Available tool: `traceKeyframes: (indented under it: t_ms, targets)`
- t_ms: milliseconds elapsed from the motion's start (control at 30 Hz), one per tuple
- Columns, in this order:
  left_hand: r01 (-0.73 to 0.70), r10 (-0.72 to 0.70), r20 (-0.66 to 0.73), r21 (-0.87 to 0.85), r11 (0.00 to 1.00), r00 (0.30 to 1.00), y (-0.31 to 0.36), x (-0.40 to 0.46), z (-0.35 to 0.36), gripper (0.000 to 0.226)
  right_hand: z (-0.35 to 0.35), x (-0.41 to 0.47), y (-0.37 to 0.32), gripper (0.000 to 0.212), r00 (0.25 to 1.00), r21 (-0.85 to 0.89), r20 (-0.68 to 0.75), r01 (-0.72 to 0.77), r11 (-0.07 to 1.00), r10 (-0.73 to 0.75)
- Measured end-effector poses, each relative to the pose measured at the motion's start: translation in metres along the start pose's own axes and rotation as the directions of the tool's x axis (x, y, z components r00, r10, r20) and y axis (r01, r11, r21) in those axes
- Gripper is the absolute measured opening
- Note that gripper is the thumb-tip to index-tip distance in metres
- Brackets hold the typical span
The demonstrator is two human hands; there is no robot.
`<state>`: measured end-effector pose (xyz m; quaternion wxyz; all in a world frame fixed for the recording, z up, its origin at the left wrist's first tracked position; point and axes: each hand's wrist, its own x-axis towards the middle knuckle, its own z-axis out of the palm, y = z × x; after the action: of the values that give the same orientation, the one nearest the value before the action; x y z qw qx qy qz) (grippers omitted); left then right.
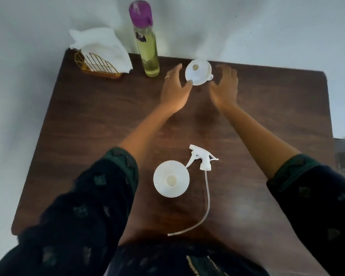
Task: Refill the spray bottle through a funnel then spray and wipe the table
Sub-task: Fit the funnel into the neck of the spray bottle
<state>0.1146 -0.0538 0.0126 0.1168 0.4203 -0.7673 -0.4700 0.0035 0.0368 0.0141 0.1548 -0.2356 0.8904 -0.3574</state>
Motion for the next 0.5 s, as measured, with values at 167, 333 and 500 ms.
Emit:
traceKeyframes:
  t_ms: [167, 333, 500]
  targets:
    - [0.115, -0.103, 0.167, -0.065, 0.991, 0.981, -0.016, 0.028, 0.022, 0.073, 0.012, 0.024, 0.0, 0.071, 0.977, -0.09, 0.212, -0.016, 0.996, 0.035]
    - [0.153, -0.119, 0.162, -0.218, 0.964, 0.98, -0.013, 0.031, 0.021, 0.068, 0.015, 0.02, -0.008, 0.066, 0.967, -0.013, 0.25, -0.036, 0.999, 0.038]
    - [0.047, -0.05, 0.0, -0.315, 0.948, 0.999, 0.004, -0.002, 0.001, 0.06, -0.005, -0.014, -0.015, 0.066, 0.988, 0.217, 0.15, -0.005, 0.976, -0.028]
